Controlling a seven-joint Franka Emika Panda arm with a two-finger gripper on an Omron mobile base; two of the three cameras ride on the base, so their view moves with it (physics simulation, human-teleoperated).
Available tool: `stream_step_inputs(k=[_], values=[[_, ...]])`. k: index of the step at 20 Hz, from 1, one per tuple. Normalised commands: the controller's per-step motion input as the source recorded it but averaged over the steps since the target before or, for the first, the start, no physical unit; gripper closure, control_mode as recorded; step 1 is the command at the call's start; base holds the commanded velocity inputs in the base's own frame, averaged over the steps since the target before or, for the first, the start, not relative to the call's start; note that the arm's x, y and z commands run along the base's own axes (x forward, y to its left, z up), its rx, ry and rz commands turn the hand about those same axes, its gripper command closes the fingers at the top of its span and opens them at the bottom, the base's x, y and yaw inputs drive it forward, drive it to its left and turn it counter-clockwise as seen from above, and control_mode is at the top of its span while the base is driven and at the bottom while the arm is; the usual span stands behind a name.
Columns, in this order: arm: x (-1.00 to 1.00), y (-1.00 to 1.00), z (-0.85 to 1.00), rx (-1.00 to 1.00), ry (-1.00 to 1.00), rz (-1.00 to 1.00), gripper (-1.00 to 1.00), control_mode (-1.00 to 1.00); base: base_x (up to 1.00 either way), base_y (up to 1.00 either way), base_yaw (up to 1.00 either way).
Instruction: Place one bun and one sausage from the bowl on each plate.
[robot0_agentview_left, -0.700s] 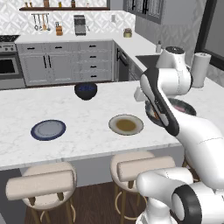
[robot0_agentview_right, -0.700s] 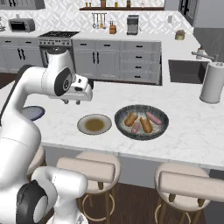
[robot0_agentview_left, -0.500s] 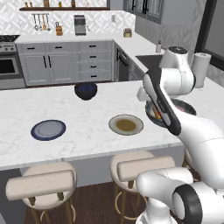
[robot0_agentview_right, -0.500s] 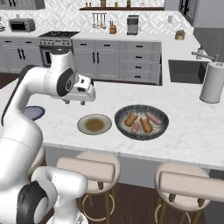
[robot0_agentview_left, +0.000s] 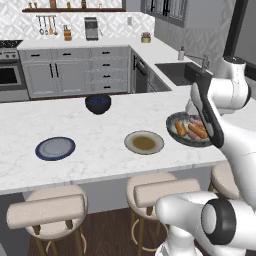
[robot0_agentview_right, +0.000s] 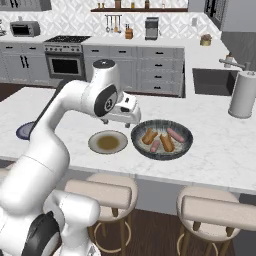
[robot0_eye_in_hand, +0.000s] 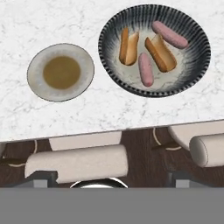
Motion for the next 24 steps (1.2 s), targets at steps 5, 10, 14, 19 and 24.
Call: stream_step_inputs(k=[5, 10, 14, 19, 24], values=[[0.33, -0.82, -0.58, 0.07, 0.03, -0.01, -1.00, -1.00, 0.00, 0.00, 0.00], [0.87, -0.53, -0.70, 0.19, 0.06, -0.11, -1.00, -1.00, 0.00, 0.00, 0.00], [1.00, 0.00, -0.42, 0.24, 0.12, -0.15, -1.00, -1.00, 0.00, 0.00, 0.00], [0.97, 0.00, -0.38, 0.18, 0.17, -0.07, -1.00, -1.00, 0.00, 0.00, 0.00], [0.80, 0.00, -0.45, 0.03, 0.12, -0.03, -1.00, -1.00, 0.00, 0.00, 0.00]])
